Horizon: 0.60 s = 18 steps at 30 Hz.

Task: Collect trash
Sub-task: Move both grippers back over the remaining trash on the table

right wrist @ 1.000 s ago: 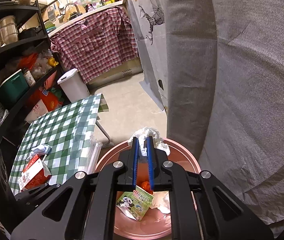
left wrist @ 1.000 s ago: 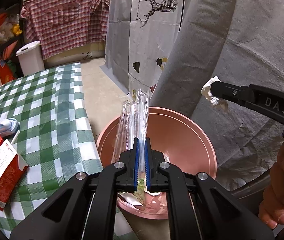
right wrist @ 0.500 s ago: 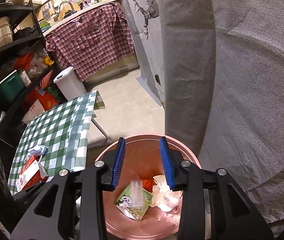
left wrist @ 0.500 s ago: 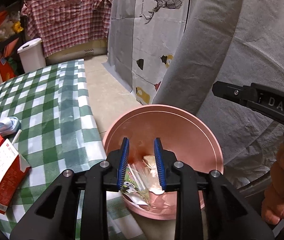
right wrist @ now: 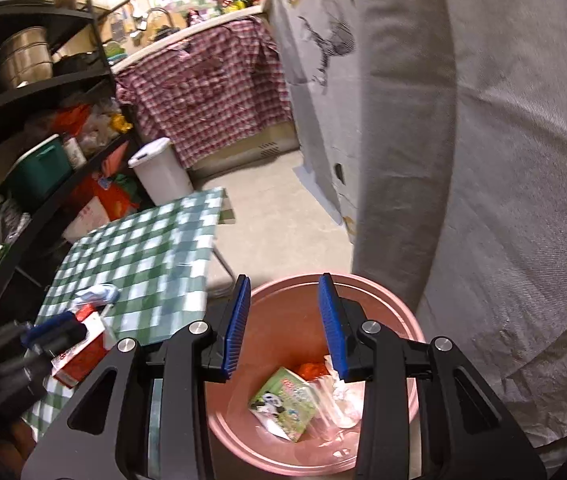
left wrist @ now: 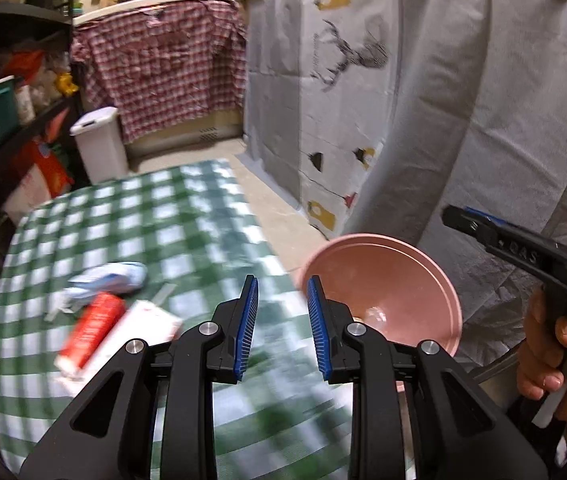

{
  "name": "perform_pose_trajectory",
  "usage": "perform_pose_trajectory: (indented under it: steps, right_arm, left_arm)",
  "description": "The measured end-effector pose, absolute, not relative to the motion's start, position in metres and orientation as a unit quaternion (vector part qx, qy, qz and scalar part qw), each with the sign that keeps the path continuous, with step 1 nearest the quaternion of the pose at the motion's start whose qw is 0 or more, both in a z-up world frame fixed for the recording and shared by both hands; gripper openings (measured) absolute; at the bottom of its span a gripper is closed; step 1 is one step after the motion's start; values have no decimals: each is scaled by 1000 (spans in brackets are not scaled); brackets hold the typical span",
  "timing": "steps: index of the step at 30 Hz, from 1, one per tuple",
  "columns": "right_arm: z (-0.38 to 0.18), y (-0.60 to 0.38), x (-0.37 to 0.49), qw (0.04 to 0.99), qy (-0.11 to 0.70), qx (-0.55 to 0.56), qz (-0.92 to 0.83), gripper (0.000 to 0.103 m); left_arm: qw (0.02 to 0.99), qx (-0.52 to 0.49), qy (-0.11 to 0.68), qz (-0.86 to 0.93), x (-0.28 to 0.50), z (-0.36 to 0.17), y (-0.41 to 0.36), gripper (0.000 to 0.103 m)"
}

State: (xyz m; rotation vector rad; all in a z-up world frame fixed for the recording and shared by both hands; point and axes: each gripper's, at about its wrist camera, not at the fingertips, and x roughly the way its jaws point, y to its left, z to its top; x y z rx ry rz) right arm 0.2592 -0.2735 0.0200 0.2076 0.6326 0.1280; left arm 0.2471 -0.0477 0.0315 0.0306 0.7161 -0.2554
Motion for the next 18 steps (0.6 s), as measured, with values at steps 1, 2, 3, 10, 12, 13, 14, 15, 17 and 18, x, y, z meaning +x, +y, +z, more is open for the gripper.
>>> perform_pose_trajectory:
  steps: [1, 2, 3, 10, 12, 13, 14, 15, 17, 18]
  right_arm:
    - [22, -269, 257, 944, 307, 97, 66, 37]
    - [24, -263, 253, 946, 303, 93, 70, 36]
    - [25, -260, 250, 947, 301, 91, 74, 36]
    - [33, -217, 227, 948, 286, 92, 108, 30]
    - [34, -201, 221, 948, 282, 93, 115, 29]
    - [35, -194, 219, 948, 282, 93, 117, 29]
    - [36, -188, 217, 948, 281, 94, 118, 29]
    - [37, -181, 215, 948, 279, 95, 118, 29]
    - [40, -164, 210, 949, 275, 104, 117, 30]
    - [39, -154, 206, 948, 275, 113, 115, 30]
  left_arm:
    - [929, 8, 350, -118, 246, 38, -33, 26]
    - [930, 3, 350, -113, 245, 42, -22, 26]
    - [931, -3, 350, -108, 245, 47, -10, 26]
    - [939, -14, 339, -64, 235, 78, 76, 26]
    - [942, -12, 332, -54, 232, 83, 92, 26]
    - [943, -12, 328, -50, 230, 85, 100, 26]
    - [945, -13, 322, -44, 226, 87, 111, 26]
    - [947, -19, 318, -38, 224, 87, 121, 26]
    - [948, -33, 314, -29, 222, 84, 136, 26]
    - [948, -37, 314, -27, 221, 82, 141, 26]
